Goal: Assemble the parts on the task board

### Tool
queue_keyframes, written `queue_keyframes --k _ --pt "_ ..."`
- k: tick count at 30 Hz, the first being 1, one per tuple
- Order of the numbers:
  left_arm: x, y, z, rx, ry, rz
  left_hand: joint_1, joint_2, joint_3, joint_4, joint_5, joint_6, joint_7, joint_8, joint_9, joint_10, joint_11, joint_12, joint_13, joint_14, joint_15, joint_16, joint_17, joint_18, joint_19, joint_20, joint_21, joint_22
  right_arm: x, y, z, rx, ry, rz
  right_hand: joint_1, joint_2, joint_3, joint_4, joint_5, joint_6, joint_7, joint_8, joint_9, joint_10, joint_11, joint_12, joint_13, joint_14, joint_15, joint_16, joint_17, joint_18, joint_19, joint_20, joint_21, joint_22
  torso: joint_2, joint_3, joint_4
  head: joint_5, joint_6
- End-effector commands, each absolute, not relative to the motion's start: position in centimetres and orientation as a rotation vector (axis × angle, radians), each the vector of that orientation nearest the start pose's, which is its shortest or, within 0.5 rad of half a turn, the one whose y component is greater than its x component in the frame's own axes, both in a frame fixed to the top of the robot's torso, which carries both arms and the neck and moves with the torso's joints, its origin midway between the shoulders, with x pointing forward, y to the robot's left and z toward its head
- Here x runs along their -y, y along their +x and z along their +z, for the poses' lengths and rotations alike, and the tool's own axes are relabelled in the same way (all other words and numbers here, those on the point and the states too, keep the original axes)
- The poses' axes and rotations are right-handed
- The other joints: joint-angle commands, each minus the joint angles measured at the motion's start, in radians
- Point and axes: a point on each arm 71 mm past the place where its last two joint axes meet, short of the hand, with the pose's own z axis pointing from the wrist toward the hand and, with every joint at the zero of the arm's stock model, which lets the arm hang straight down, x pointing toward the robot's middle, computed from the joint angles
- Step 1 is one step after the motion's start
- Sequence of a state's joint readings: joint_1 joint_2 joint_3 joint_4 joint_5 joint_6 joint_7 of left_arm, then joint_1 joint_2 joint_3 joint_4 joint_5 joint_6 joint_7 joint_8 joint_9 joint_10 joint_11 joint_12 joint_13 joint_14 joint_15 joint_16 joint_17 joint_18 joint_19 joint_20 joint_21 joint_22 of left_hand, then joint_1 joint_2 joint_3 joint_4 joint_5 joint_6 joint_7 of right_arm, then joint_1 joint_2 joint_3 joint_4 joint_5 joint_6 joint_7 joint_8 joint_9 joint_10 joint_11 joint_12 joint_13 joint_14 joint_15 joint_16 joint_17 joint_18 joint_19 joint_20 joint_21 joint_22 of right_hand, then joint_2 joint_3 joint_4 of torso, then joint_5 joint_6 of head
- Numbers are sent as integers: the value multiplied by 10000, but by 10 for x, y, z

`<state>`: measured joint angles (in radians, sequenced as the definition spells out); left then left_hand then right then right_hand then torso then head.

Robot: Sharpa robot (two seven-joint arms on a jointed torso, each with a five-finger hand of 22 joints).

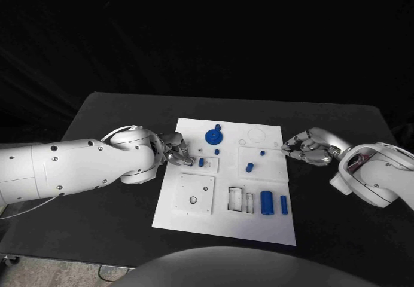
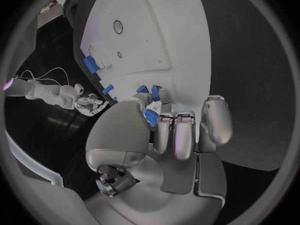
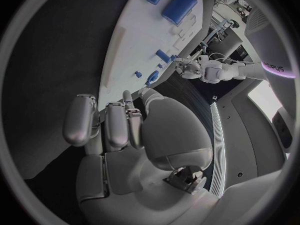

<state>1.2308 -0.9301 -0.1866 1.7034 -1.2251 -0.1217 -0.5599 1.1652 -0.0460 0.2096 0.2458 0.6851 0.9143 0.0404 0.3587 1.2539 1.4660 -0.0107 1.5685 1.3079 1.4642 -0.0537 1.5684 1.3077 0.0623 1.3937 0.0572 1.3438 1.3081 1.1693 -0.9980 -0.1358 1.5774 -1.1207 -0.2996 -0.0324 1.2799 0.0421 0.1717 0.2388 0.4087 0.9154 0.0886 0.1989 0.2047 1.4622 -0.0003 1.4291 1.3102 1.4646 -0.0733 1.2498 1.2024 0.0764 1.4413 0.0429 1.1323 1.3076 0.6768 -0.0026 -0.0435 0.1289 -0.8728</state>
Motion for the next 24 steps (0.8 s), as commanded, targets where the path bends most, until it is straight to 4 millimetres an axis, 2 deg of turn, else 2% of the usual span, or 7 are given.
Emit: queue_keyframes --k 1,13,20,24 --pt "-222 424 -252 -22700 -1095 -2732 174 8 46 -61 -70 17 12 48 -18 1048 -70 23 2629 1066 -28 24 2631 0 -75 3 -55 1802 262 450 -232 -18903 1743 7323 118 -21 34 3 69 37 57 -53 9 102 17 -63 846 428 59 -34 -8 106 -90 -12 -29 1286 4 -2 -6 -4 2" --pt "-224 425 -249 -22249 -1256 -2647 323 56 176 -121 -103 32 -2 65 -23 1048 -85 23 2629 1066 -41 24 2631 -5 -54 -7 -32 1810 262 450 -233 -18878 1744 7334 120 -18 39 0 72 43 57 -51 13 96 21 -71 837 426 61 -46 -23 109 -95 -11 -48 1281 -10 3 -7 -20 2" --pt "-225 425 -248 -22183 -1246 -2631 363 69 269 -111 -235 36 2 78 -27 1048 -87 23 2629 1066 -49 24 2631 -11 -33 -16 -10 1818 261 450 -233 -18889 1739 7343 120 -18 39 0 72 43 57 -51 13 96 21 -71 837 426 61 -46 -23 109 -95 -11 -48 1281 9 1 -14 -25 2" --pt "-227 425 -248 -22147 -1286 -2619 365 67 283 -105 -266 37 3 81 -28 1048 -87 23 2629 1066 -50 24 2631 -11 -31 -17 -8 1818 262 450 -233 -18892 1745 7335 120 -18 41 -1 73 45 58 -51 15 94 23 -74 834 425 62 -50 -27 110 -98 -10 -59 1278 0 2 10 -60 2"
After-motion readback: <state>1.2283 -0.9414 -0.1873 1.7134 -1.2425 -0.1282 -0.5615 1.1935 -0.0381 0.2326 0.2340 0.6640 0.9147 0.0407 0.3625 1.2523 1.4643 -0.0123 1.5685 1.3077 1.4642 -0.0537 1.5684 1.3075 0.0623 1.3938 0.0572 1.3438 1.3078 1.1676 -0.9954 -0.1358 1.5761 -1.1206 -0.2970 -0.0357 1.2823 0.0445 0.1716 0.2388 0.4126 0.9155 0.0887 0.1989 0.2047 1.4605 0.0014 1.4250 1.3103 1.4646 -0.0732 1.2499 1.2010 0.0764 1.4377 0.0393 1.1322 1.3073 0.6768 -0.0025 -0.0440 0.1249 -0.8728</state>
